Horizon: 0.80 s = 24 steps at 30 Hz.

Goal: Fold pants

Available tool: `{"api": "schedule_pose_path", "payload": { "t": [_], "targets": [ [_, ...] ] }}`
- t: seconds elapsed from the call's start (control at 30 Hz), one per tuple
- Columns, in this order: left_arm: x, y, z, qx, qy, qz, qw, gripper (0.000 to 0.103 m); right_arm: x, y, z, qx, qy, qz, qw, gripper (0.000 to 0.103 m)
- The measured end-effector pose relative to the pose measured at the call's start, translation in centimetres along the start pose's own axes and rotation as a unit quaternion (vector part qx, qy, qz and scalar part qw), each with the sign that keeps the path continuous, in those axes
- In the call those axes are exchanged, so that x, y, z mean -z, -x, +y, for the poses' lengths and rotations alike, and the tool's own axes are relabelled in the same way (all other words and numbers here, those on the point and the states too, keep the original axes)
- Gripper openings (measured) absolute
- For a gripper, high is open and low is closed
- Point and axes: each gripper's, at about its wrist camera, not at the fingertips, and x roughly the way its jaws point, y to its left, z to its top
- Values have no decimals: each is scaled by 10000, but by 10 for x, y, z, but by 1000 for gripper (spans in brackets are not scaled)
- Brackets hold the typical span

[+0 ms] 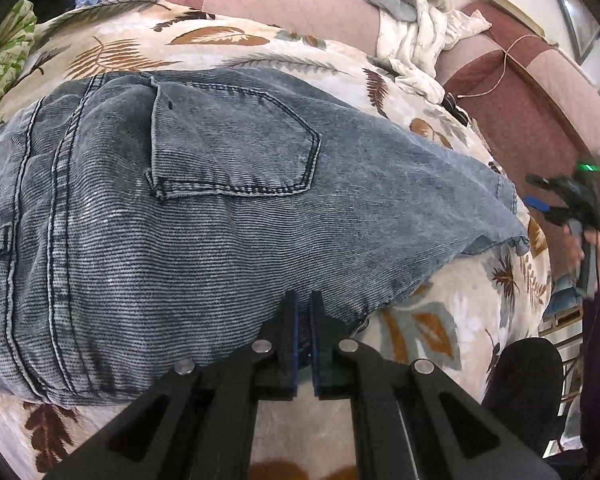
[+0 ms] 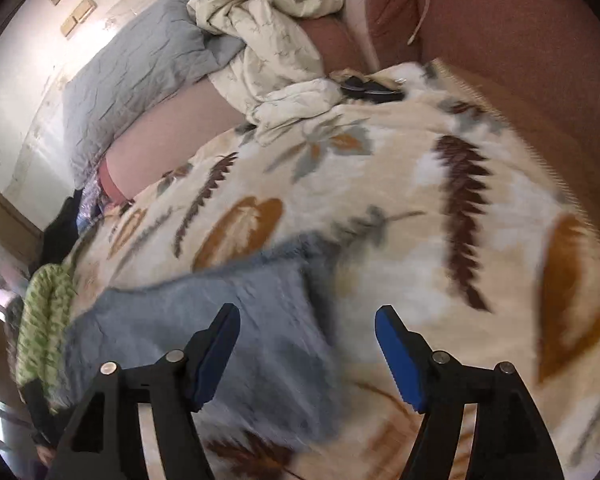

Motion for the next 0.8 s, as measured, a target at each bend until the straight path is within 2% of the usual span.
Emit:
{"api": "schedule_pose_path", "payload": {
  "t": [0.13,0.2,0.27,0.3,0.47,0.53,0.6,0.63,0.73,0.77,0.8],
  "targets": [
    [2,3,3,28,-10,-2,10000,4,-23,-48,7,-6,-560,643,9964,73],
    [2,3,2,22,-10,-7,10000,4,-27,-64,6,-171,-860,875,9923,60],
    [2,3,2,15,-9,-12,10000,4,-29,-71,8,-232,-924,957,9908,13],
    [2,4,2,10,-11,-23,10000,4,-32,-71,9,-190,-897,879,9919,11],
    [3,5,1,-16,-8,-58,10000,4,-41,-49,18,-120,-650,-259,9975,10],
    [3,5,-1,-40,9,-61,10000,4,-40,-46,18,-51,-558,-526,9970,10],
    [4,4,-2,-64,12,-69,10000,4,-37,-46,16,325,-290,-840,9955,10],
    [5,4,-2,-82,8,-76,9999,4,-35,-51,11,496,-212,-863,9948,10],
    [4,4,-4,-120,21,-63,9999,4,-26,-70,-9,630,-419,-373,9964,14],
    [4,4,-4,-126,16,-50,9999,4,-21,-66,-12,581,-475,-397,9964,14],
    [4,4,-4,-129,10,-40,9999,4,-16,-55,-12,535,-467,-594,9957,14]
  ]
}}
